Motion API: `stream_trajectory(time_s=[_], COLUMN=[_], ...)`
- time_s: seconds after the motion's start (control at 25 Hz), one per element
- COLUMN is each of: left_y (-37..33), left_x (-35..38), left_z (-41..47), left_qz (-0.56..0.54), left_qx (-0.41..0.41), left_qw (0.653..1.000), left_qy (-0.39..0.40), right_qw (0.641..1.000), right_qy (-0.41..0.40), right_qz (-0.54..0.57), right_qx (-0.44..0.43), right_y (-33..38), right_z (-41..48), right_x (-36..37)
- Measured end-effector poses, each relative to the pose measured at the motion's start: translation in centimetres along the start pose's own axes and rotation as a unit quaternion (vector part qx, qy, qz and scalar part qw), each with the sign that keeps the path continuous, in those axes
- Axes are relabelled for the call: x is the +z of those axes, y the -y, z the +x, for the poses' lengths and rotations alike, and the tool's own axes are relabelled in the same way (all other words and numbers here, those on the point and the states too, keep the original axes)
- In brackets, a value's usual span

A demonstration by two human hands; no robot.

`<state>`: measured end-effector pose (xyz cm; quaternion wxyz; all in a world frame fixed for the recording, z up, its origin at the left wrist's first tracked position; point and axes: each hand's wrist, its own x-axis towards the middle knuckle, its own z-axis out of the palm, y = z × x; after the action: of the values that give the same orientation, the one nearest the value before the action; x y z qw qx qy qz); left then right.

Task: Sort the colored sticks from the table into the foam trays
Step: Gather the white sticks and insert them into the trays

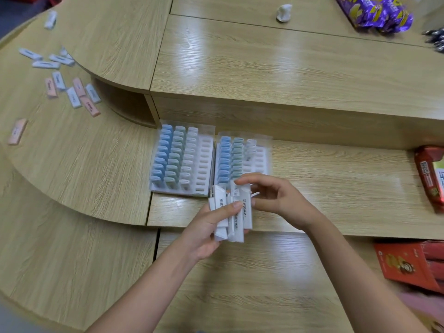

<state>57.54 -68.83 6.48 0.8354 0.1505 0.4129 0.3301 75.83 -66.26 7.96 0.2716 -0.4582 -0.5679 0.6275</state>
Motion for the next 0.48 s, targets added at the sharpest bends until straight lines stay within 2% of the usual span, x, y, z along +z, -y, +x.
stream_trajectory(time_s=[0.24,0.4,0.48], left_y=[0.0,0.5,0.6], left_x=[0.2,0.6,0.5], left_z=[0.1,0.3,0.4], left_qz=[-0.007,-0.010,-0.009], left_qx=[0.002,0.033,0.034], left_qw=[1.000,0.999,0.999], left_qy=[0.011,0.012,-0.009], right_qw=[0.998,0.999,0.999], right_qy=[0.030,0.017,-0.018], right_qz=[0.035,0.020,0.031], right_qx=[0.039,0.023,0.015], right_y=[0.5,1.0,1.8], right_z=[0.2,0.9,1.2], right_x=[-1.0,-1.6,-2.3])
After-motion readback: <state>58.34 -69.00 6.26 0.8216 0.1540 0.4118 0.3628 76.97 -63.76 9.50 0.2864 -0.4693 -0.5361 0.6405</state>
